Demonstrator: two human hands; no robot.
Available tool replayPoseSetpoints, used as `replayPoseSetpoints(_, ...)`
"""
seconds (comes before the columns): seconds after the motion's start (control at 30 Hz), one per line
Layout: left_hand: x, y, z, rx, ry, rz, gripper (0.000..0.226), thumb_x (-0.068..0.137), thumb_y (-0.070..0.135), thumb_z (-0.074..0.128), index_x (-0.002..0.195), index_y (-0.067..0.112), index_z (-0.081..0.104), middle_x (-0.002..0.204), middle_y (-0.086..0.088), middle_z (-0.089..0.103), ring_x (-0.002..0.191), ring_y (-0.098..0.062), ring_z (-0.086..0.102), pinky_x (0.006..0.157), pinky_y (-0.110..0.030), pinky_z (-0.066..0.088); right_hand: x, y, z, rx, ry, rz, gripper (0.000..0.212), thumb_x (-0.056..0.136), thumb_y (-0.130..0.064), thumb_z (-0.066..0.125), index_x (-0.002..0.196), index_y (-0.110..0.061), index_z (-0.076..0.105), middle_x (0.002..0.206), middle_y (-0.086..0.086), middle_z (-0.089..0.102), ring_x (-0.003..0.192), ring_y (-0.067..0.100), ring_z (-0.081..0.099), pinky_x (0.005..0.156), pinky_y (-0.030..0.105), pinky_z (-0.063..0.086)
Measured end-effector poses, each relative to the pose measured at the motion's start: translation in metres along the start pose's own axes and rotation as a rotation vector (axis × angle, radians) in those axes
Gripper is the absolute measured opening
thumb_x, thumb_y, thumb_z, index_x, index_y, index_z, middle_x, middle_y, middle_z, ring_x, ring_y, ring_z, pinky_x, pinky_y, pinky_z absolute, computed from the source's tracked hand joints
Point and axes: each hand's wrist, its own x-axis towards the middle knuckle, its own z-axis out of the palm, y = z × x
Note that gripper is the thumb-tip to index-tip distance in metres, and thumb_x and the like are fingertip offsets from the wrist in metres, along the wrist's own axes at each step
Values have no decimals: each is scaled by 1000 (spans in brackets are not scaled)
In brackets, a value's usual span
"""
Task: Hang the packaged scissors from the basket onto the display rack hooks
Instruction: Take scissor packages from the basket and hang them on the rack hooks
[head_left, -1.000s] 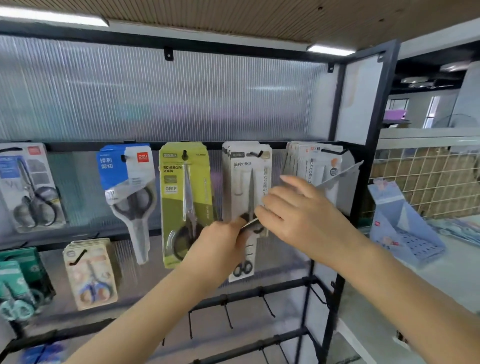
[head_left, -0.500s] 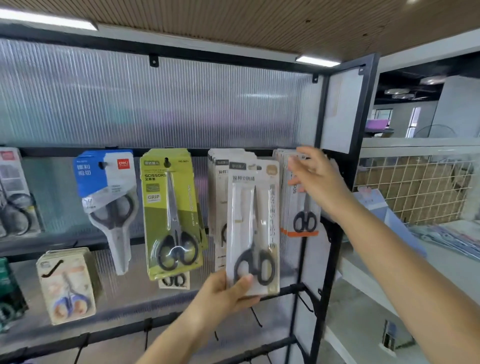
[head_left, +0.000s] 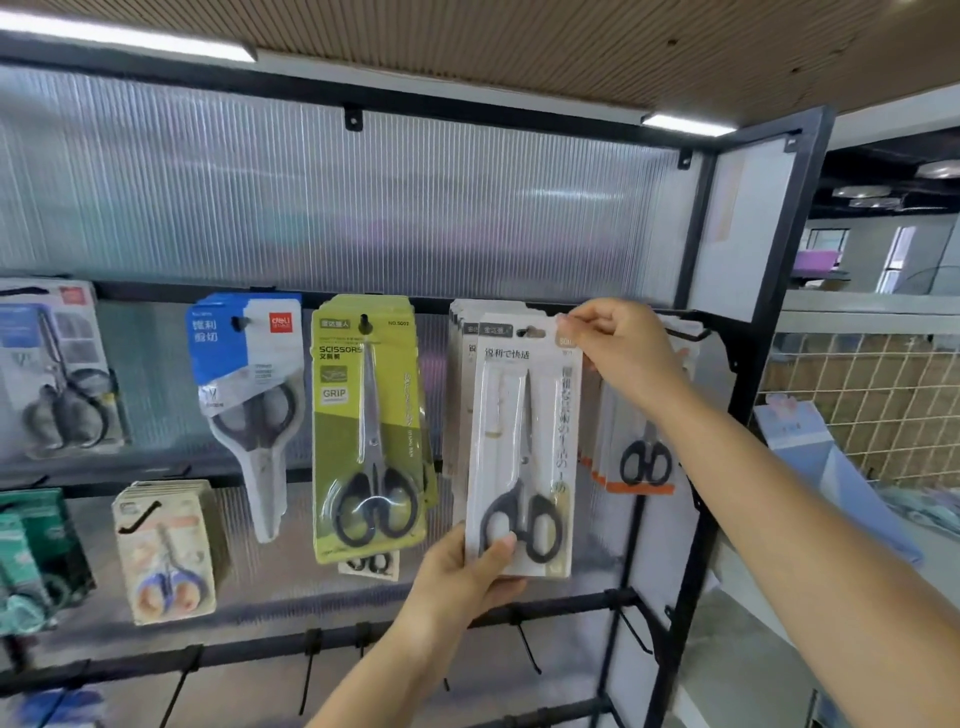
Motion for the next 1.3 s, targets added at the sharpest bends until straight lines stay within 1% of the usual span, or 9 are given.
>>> replayPoseSetpoints(0.3, 25, -6, 7, -93, 115, 1, 11, 89, 13, 62, 100, 12, 61, 99, -10, 71, 93, -25, 69, 76, -29, 58, 15, 10, 13, -6, 26, 0, 14, 92, -26, 59, 94, -14, 67, 77, -14, 63, 71, -1, 57, 70, 23, 49)
replayPoseSetpoints(0.53, 53, -16, 3, -150, 234, -53, 21, 87, 21, 65, 105, 13, 57, 107, -13, 68, 88, -23, 69, 88, -36, 52, 25, 20, 28, -74, 28, 4, 13, 92, -28, 59, 91, -17, 66, 86, -3, 68, 72, 5, 58, 72, 30, 51)
replayPoseSetpoints(0.63, 64, -11, 7, -182, 250, -106, 27, 84, 28, 67, 104, 15, 54, 109, -12, 67, 89, -22, 69, 79, -32, 54, 32, 21, 35, -109, 57, 9, 14, 93, -28, 58, 88, -17, 64, 89, 2, 70, 76, 11, 60, 68, 26, 48)
replayPoseSetpoints(0.77, 74, -2, 13, -207, 329, -118, 23, 84, 30, 66, 85, 12, 52, 97, -13, 68, 91, -24, 67, 81, -31, 52, 35, 22, 40, -180, 124, -22, 18, 92, -28, 59, 96, -11, 59, 76, -6, 62, 74, 10, 57, 58, 11, 38)
replayPoseSetpoints(0.9, 82, -7, 14, -237, 383, -195, 29, 82, 31, 69, 82, 10, 48, 93, -13, 65, 93, -26, 65, 90, -36, 52, 25, 20, 36, -317, 124, -77, 30, 93, -35, 55, 101, -6, 57, 82, 5, 66, 79, 20, 61, 73, 36, 49)
replayPoseSetpoints(0.97, 82, -17, 12, -213, 356, -238, 23, 88, 24, 64, 83, 9, 48, 91, -12, 62, 88, -24, 63, 87, -36, 53, 10, 24, 30, -369, 117, -71, 30, 96, -35, 50, 103, -6, 56, 86, 7, 66, 80, 21, 61, 74, 41, 50)
replayPoseSetpoints(1.03, 79, -32, 14, -51, 301, -241, 15, 94, 17, 57, 85, 8, 50, 87, -12, 58, 78, -22, 58, 79, -35, 52, -13, 32, 22, -412, 118, -35, 27, 97, -31, 47, 102, -6, 56, 89, 8, 66, 82, 21, 61, 76, 42, 49)
replayPoseSetpoints(1.17, 59, -63, 30, 785, 74, 17, 14, 95, 20, 49, 98, 7, 50, 85, -7, 54, 81, -25, 54, 64, -30, 42, -81, 56, 2, -546, 110, 147, 27, 96, -22, 44, 109, -3, 56, 99, 11, 65, 90, 25, 61, 80, 39, 46)
replayPoseSetpoints(1.3, 19, -93, 62, 1133, -246, 221, 30, 97, 22, 44, 120, 4, 49, 104, -12, 56, 96, -30, 55, 73, -32, 42, -185, 90, -16, -663, 121, 438, 31, 94, -20, 43, 114, 1, 56, 107, 16, 64, 100, 31, 59, 84, 40, 44)
